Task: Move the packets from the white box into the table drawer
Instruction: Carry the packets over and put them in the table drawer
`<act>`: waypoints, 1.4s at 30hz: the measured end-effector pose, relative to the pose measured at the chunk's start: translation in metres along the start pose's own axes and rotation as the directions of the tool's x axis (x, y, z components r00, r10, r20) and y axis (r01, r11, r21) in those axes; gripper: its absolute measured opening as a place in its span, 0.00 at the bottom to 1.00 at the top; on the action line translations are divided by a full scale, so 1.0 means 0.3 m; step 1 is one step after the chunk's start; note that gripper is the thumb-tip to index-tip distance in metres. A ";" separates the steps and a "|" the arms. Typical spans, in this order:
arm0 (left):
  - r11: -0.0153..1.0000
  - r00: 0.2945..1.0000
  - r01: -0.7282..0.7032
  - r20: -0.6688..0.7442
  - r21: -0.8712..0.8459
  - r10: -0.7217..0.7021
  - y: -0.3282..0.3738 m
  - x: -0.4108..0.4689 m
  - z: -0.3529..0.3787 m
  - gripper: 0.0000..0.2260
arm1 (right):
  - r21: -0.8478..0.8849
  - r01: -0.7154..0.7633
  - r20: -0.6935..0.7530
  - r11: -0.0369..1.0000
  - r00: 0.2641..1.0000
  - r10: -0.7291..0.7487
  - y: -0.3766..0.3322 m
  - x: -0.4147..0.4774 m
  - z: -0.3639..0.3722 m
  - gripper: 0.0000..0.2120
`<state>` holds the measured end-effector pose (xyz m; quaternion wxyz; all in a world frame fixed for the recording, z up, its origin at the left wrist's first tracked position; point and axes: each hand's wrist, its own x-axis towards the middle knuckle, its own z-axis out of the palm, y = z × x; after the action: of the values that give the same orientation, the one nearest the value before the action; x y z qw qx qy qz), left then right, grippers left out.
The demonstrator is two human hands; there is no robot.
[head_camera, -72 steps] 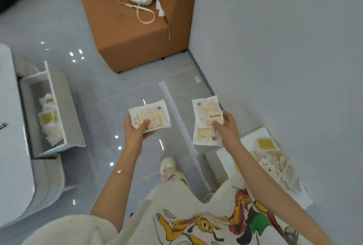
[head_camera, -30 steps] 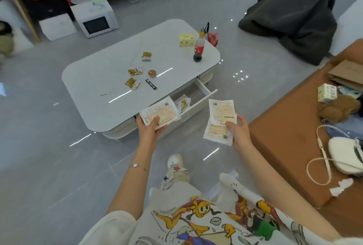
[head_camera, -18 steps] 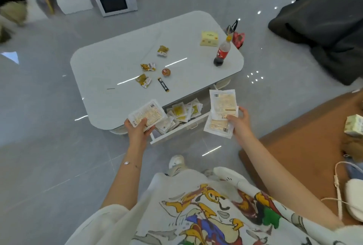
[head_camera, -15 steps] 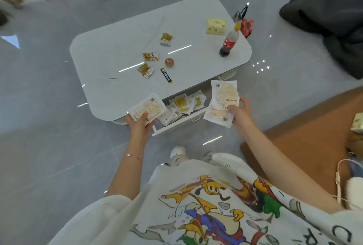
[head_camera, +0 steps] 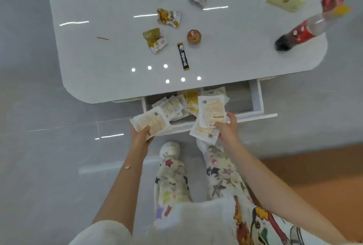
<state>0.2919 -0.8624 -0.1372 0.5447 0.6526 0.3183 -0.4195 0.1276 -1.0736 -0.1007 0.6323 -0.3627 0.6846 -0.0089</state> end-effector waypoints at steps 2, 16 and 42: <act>1.000 1.000 0.001 0.019 0.003 -0.001 -0.052 0.155 0.068 0.20 | -0.012 -0.024 0.004 1.000 1.000 0.024 0.033 0.199 0.067 0.26; 0.947 0.994 -0.072 -0.051 0.312 0.093 -0.227 0.609 0.236 0.18 | -0.393 0.203 0.076 0.897 0.979 -0.188 0.196 0.777 0.221 0.27; 0.229 0.715 -0.076 -0.107 0.971 0.691 0.340 -0.754 -0.379 0.39 | -0.534 0.676 0.846 -0.508 0.426 -0.322 -0.546 -0.675 0.320 0.40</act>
<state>0.3030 -0.7626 0.1166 0.0551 0.9840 -0.0241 -0.1675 0.2782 -1.0487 0.1313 0.1338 -0.9707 0.0651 0.1885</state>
